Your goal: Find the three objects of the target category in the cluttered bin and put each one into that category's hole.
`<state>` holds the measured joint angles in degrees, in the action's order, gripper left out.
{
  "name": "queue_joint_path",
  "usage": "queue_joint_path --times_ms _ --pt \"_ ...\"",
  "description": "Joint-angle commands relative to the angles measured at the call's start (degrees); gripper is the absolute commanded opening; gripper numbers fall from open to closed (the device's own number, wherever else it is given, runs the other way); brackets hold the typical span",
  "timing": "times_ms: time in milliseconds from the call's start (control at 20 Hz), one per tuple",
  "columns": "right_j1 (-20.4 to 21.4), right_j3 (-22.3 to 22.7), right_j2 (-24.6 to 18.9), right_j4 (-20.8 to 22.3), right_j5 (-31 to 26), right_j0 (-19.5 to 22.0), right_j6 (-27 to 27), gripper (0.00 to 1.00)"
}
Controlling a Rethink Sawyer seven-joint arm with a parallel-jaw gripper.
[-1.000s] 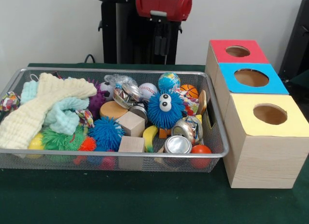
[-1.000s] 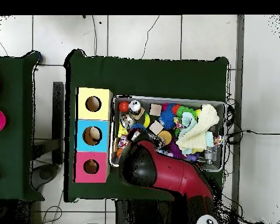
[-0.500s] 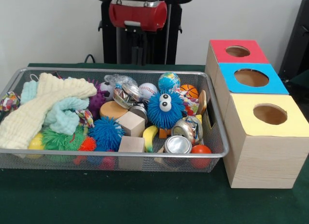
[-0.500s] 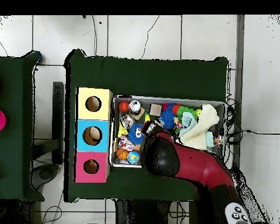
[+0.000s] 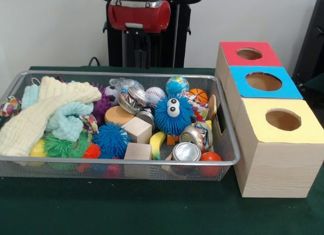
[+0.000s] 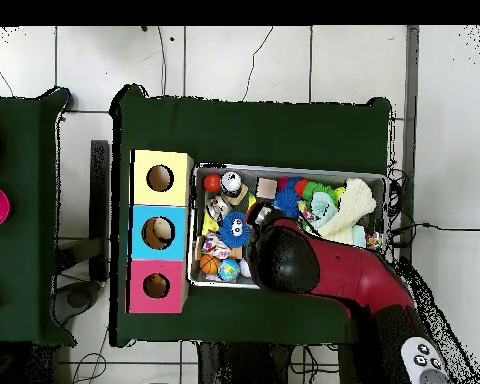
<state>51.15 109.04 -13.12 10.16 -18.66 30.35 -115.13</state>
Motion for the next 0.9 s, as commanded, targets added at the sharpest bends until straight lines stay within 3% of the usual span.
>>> queue_joint_path --times_ms 50,300,900 --pt "0.54 -3.27 -6.92 4.79 -8.16 1.85 10.31 0.0" --pt "1.97 -4.24 -7.5 5.54 -10.83 2.28 10.43 0.0" --pt "3.55 -11.25 -9.71 6.62 -22.13 4.11 13.06 0.0"
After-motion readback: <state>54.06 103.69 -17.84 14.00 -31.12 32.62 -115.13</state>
